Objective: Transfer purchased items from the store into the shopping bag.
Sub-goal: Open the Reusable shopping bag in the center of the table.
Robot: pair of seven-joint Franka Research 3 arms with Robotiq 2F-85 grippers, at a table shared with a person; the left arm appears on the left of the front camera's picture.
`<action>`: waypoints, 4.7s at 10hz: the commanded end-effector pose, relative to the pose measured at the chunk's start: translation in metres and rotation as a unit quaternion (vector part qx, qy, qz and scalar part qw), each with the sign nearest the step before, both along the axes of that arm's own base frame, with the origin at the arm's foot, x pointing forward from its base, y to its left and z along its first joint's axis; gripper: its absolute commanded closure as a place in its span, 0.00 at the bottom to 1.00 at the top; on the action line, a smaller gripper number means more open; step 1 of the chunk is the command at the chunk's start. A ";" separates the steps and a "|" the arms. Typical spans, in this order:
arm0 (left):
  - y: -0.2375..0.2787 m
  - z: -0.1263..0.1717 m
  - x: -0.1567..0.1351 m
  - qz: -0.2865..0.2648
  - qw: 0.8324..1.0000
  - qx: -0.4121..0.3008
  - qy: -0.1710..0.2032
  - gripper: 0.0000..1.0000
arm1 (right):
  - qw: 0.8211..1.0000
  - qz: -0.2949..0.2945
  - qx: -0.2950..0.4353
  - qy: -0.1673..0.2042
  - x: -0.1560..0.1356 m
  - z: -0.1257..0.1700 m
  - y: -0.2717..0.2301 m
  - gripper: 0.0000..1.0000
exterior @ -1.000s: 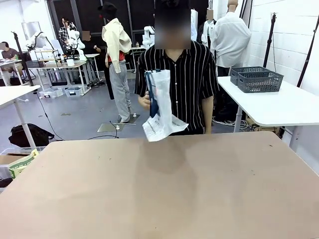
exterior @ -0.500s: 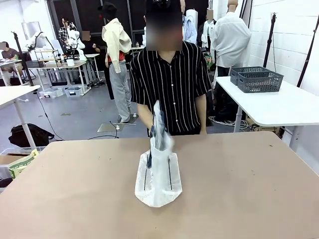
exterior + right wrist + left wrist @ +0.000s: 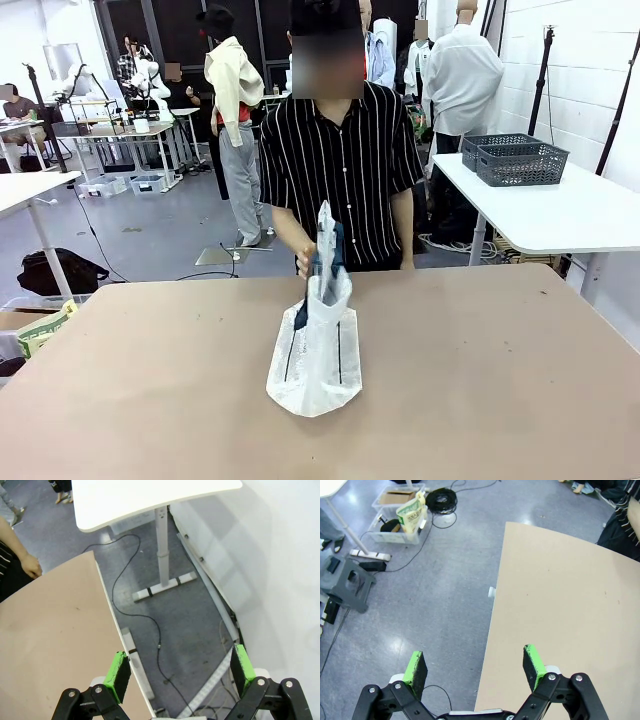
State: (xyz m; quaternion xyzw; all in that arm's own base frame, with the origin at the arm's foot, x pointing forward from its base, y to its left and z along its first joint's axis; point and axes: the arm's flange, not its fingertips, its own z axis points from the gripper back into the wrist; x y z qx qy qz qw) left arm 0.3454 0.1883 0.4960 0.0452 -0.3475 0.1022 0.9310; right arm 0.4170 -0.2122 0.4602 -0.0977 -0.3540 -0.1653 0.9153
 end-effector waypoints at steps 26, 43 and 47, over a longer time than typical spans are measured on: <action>-0.516 0.074 0.222 -0.555 0.830 -0.059 0.009 0.00 | 0.834 0.550 0.001 0.048 0.010 0.098 0.420 0.00; -0.553 0.027 0.261 -0.525 0.830 -0.034 0.186 0.00 | 0.803 0.582 0.072 0.107 0.022 0.034 0.491 0.00; -0.556 0.023 0.264 -0.516 0.830 -0.024 0.208 0.00 | 0.807 0.577 0.055 0.113 0.026 0.022 0.500 0.00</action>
